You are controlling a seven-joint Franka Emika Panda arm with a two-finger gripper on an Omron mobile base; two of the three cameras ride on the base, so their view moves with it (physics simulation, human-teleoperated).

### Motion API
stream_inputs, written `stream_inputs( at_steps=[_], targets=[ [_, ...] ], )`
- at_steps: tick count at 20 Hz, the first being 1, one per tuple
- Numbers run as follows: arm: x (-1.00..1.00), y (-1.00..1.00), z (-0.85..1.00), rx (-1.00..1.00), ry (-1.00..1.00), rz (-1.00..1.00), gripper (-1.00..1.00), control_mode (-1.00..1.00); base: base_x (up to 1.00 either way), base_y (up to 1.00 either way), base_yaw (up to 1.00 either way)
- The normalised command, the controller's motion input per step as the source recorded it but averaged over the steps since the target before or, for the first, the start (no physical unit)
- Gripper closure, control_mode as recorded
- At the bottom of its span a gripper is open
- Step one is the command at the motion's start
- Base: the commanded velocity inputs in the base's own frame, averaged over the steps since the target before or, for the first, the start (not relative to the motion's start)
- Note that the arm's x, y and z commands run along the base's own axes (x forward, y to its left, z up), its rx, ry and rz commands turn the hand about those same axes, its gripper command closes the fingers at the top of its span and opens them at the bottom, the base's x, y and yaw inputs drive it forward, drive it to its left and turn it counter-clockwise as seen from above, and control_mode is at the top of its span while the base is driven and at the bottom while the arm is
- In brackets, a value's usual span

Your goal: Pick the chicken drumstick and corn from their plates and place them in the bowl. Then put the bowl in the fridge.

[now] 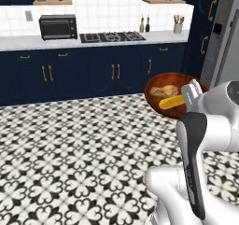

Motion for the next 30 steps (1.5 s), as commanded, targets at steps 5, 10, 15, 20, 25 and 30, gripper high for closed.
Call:
stream_inputs(
  at_steps=[5, 10, 15, 20, 25, 30],
  targets=[
    [0.00, 0.00, 0.00, 0.00, 0.00, 0.00, 1.00, 1.00, 1.00, 0.85, -0.41],
    [0.00, 0.00, 0.00, 0.00, 0.00, 0.00, 1.00, 1.00, 1.00, 1.00, -0.45],
    [0.00, 0.00, 0.00, 0.00, 0.00, 0.00, 1.00, 1.00, 1.00, 1.00, -0.48],
    [0.00, 0.00, 0.00, 0.00, 0.00, 0.00, 1.00, 1.00, 1.00, 1.00, -0.48],
    [0.00, 0.00, 0.00, 0.00, 0.00, 0.00, 1.00, 1.00, 1.00, 0.93, -0.52],
    [0.00, 0.00, 0.00, 0.00, 0.00, 0.00, 1.00, 1.00, 0.94, 0.79, -0.64]
  ],
)
